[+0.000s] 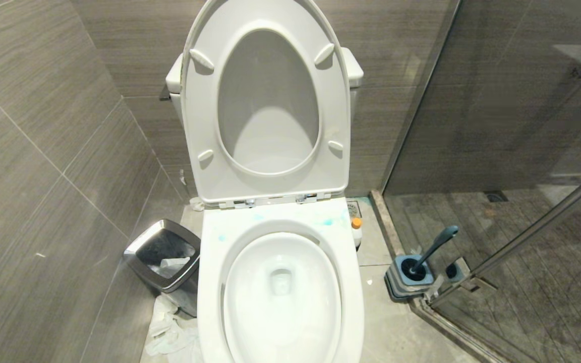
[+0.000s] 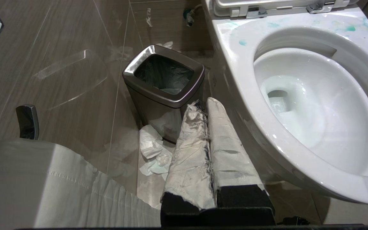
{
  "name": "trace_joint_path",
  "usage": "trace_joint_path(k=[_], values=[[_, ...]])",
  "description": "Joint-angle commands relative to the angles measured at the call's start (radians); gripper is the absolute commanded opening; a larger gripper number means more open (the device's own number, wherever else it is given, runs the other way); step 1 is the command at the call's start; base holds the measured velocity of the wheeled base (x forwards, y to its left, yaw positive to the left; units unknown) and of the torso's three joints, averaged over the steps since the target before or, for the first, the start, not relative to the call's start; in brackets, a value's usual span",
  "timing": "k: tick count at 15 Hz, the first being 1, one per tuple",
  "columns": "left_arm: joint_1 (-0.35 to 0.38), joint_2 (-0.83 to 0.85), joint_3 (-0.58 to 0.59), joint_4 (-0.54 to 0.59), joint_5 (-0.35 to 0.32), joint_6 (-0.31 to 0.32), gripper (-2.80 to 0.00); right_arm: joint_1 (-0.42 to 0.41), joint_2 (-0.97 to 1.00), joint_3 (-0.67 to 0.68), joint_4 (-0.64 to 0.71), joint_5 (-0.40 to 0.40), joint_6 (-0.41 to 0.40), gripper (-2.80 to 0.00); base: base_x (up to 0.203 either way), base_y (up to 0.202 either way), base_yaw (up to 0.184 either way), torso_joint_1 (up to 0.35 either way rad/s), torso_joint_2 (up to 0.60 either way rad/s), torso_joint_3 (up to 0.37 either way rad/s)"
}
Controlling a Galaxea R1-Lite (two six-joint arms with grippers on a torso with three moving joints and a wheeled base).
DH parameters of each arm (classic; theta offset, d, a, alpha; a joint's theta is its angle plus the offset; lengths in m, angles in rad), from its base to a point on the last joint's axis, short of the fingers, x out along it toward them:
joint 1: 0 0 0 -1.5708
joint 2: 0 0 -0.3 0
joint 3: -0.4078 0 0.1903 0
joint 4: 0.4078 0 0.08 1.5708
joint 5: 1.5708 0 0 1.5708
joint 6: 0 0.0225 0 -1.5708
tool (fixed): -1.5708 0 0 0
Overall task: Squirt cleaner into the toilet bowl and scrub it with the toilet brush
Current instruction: Pour in the cleaning agent
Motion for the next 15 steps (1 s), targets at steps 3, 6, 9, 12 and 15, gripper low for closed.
trace_joint_path(k=[3, 6, 9, 12, 15], values=[[0.001, 0.001, 0.000, 0.000, 0.000, 0.000, -2.80, 0.000, 0.001, 0.001, 0.000, 0.000, -0.001, -2.80, 0.000, 0.000, 0.000, 0.000, 0.00, 0.000], [0.001, 0.001, 0.000, 0.001, 0.000, -0.001, -2.80, 0.000, 0.001, 0.001, 0.000, 0.000, -0.001, -2.80, 0.000, 0.000, 0.000, 0.000, 0.00, 0.000], [0.000, 0.001, 0.000, 0.001, 0.000, -0.001, -2.80, 0.000, 0.001, 0.000, 0.000, 0.000, -0.001, -2.80, 0.000, 0.000, 0.000, 0.000, 0.00, 0.000], [0.000, 0.001, 0.000, 0.000, 0.000, 0.000, -2.80, 0.000, 0.001, 0.001, 0.000, 0.000, -0.001, -2.80, 0.000, 0.000, 0.000, 0.000, 0.00, 0.000], [0.001, 0.001, 0.000, 0.000, 0.000, 0.000, -2.80, 0.000, 0.001, -0.001, 0.000, 0.000, -0.001, -2.80, 0.000, 0.000, 0.000, 0.000, 0.00, 0.000]])
